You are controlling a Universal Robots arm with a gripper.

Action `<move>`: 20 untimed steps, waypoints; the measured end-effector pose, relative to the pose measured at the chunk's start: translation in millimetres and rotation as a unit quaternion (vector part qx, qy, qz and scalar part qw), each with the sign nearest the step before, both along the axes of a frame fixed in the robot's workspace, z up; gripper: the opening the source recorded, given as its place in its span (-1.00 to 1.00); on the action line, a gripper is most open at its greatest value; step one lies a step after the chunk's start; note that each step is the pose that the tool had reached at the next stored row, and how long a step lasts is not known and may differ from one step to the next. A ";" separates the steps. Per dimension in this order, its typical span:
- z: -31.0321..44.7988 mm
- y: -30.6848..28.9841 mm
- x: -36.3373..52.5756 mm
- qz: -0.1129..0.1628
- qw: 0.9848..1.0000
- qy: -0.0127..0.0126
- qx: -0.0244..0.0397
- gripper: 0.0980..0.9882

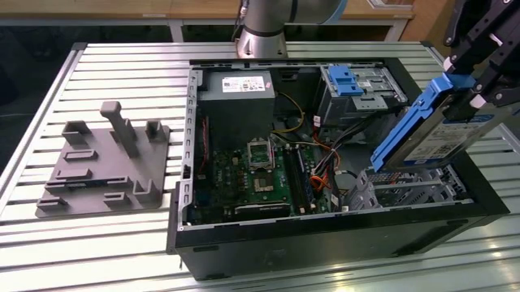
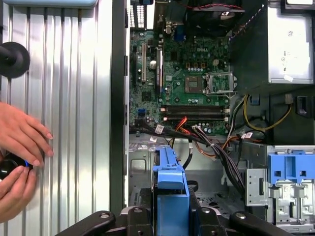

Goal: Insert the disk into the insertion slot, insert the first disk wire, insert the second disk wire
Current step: 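Insert the disk into the insertion slot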

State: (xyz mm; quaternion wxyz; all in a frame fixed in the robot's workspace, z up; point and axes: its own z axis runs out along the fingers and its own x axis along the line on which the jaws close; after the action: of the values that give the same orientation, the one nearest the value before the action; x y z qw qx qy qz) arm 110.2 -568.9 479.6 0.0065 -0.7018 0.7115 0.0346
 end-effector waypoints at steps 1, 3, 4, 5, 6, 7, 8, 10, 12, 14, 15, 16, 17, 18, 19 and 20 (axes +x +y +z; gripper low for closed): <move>-0.2 0.0 1.7 0.000 1.000 0.000 0.000 -0.41; -0.5 0.0 5.5 0.003 1.000 0.000 0.000 -0.41; -0.8 0.0 7.1 0.004 1.000 0.000 0.000 -0.41; -1.1 0.0 8.3 0.006 1.000 0.000 0.000 -0.41; -1.3 0.1 8.8 0.007 1.000 0.000 0.000 -0.41; -1.5 0.1 8.8 0.007 1.000 0.000 0.000 -0.41; -1.6 0.0 8.8 0.007 1.000 0.000 0.000 -0.41; -1.8 0.0 8.9 0.007 1.000 0.000 0.000 -0.41; -2.2 0.7 8.9 0.007 1.000 0.000 0.000 -0.41; -3.0 2.0 8.9 0.007 1.000 0.000 0.000 -0.41; -3.9 2.3 8.9 0.008 1.000 0.000 0.000 -0.41; -4.9 2.4 8.9 0.008 1.000 0.000 0.000 -0.41; -6.2 2.5 8.9 0.008 1.000 0.000 0.000 -0.41; -7.2 2.5 8.9 0.009 1.000 0.000 0.000 -0.41; -8.3 2.6 8.9 0.009 1.000 0.000 0.000 -0.41; -9.4 2.6 8.9 0.010 1.000 0.000 0.000 -0.41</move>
State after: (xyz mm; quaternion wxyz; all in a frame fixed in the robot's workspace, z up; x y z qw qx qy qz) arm 119.1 -566.3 470.2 0.0063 -0.7086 0.7047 0.0348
